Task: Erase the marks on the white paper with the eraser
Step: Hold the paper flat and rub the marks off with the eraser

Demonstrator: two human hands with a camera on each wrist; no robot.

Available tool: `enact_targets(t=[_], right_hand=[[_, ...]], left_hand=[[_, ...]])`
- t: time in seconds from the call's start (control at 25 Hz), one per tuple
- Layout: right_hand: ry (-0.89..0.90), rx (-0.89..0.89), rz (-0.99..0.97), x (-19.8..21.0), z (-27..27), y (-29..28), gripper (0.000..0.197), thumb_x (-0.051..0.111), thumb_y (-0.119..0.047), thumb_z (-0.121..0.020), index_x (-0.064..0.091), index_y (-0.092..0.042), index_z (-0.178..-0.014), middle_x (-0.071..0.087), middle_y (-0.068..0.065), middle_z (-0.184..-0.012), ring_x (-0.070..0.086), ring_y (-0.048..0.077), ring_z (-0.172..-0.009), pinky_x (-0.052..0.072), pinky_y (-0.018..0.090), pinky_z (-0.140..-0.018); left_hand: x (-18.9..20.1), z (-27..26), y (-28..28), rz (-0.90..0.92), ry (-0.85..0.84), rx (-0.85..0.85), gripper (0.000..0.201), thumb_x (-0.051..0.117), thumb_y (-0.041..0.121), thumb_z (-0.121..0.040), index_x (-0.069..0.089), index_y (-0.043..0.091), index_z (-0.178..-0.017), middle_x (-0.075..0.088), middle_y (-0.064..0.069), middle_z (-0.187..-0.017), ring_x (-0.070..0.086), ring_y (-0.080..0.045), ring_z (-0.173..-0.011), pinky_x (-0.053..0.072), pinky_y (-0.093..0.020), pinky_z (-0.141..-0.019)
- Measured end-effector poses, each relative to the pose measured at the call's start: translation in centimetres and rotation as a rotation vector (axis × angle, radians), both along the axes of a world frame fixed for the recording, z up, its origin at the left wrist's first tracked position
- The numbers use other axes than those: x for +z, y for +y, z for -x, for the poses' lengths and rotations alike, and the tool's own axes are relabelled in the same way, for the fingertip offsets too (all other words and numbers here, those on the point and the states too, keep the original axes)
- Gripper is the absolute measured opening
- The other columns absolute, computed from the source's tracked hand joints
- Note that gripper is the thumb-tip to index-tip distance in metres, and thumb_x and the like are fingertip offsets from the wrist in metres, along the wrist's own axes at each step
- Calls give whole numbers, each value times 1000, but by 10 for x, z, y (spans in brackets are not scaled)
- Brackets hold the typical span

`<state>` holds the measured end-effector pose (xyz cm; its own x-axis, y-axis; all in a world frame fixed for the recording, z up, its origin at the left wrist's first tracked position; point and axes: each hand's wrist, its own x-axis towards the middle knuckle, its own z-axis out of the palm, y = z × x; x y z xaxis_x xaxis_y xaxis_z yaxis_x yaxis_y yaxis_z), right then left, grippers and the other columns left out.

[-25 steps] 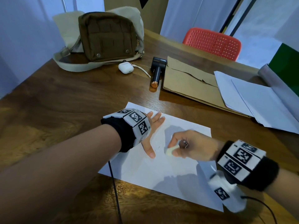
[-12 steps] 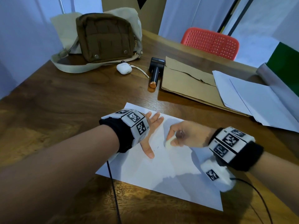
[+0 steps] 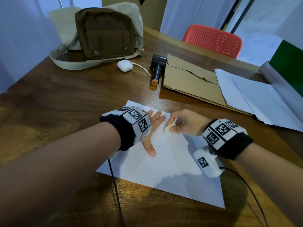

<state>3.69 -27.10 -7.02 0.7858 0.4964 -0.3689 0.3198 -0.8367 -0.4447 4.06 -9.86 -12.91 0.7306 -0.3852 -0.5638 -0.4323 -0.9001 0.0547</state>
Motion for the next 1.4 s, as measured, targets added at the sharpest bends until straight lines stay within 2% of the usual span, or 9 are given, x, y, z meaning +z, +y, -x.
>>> enact_targets(t=[0.12,0.24,0.32,0.44,0.64,0.84,1.04,1.24,1.4], right_hand=[[21,40,-55,-5,9,-9,10,64,-13,-84,63,-22,-84,65,15,-75,52,11,-60,44,20,-64],[151,122,58,3,18,-16,8,65,-17,-84,64,-25,-85,62,3,-67,49,8,-58,39,10,-59],[88,107,92,3,6,-8,7,63,-20,-86,61,-27,-85,59,-3,-67,51,6,-61,39,11,-60],[6,-12,2,0,-4,-2,9,62,-18,-86,58,-26,-84,62,1,-71,55,6,-61,41,14,-59],[213,116,111,2,13,-20,8,63,-18,-85,63,-26,-85,56,-5,-58,43,1,-49,36,12,-56],[54,-29,-17,-1,-4,-12,6,63,-16,-86,62,-22,-84,61,-1,-61,45,2,-45,37,15,-51],[193,110,-23,-10,35,-19,19,65,-17,-83,58,-31,-74,57,-3,-55,44,4,-48,38,17,-57],[-37,-60,-45,-7,10,-6,7,63,-18,-85,57,-22,-85,58,-5,-60,51,2,-51,40,17,-60],[179,86,-15,-10,43,-14,13,63,-21,-84,58,-31,-78,58,-3,-58,47,5,-49,39,19,-59]], left_hand=[[0,-2,2,-1,-15,5,141,70,73,-55,-32,28,-142,-33,2,-153,-25,-25,-143,-4,-51,-115],[1,1,1,-16,-29,-5,141,70,72,-55,-32,27,-142,-33,3,-153,-24,-25,-143,-3,-52,-115],[1,2,0,-3,-29,-4,141,70,72,-55,-32,27,-142,-33,3,-153,-25,-24,-143,-5,-52,-115],[2,2,1,16,-18,10,141,70,72,-56,-31,26,-142,-32,2,-153,-25,-24,-143,-5,-51,-115],[3,4,0,-14,-37,-9,140,70,71,-57,-32,27,-142,-32,4,-153,-23,-24,-144,-3,-52,-115],[4,2,-1,-37,-34,3,141,69,73,-55,-32,27,-142,-32,4,-153,-23,-24,-144,-2,-52,-116],[12,6,-5,-29,-14,-5,136,71,65,-62,-30,24,-144,-32,1,-153,-24,-25,-144,-2,-51,-116],[10,4,-1,-14,7,13,140,71,69,-58,-31,25,-143,-32,0,-153,-26,-24,-143,-5,-49,-116],[10,4,-3,-40,3,-8,139,71,68,-60,-32,25,-142,-34,1,-152,-26,-24,-143,-3,-50,-116]])
